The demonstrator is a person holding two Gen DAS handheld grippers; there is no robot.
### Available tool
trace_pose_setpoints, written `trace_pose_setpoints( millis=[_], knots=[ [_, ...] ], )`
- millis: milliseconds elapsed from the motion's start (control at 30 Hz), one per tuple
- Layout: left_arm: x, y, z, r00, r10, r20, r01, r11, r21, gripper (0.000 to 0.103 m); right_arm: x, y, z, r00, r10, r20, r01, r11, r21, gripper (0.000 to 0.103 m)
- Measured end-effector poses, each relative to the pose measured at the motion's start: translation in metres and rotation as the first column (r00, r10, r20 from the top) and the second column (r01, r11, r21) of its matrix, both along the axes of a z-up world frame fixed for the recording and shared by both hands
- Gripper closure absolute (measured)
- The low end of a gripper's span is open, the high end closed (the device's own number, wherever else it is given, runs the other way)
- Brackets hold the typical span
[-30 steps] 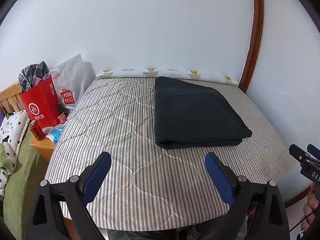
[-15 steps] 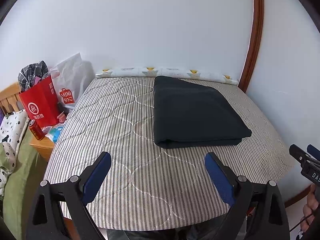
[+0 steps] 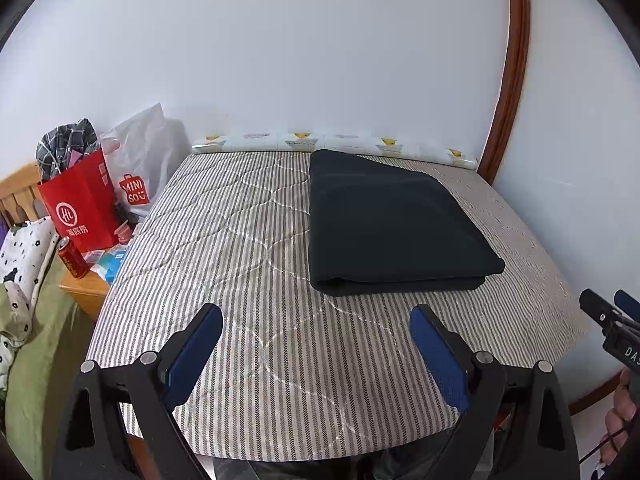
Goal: Fold small clothes
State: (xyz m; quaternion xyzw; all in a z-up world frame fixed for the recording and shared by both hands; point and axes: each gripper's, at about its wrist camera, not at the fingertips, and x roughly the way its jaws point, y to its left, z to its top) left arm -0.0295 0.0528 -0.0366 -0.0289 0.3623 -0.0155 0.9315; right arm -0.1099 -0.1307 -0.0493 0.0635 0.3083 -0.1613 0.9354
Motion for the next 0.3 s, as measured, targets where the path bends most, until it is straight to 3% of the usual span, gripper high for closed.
trace_pose_setpoints(
  millis=[300],
  knots=[
    [0.0021, 0.0016, -0.0004, 1.0, 0.001, 0.003, -0.001, 1.0, 0.005, 0.008, 0.0014, -0.001, -0.0021, 1.0, 0.006, -0.008, -0.006, 1.0, 0.003, 0.004]
  ],
)
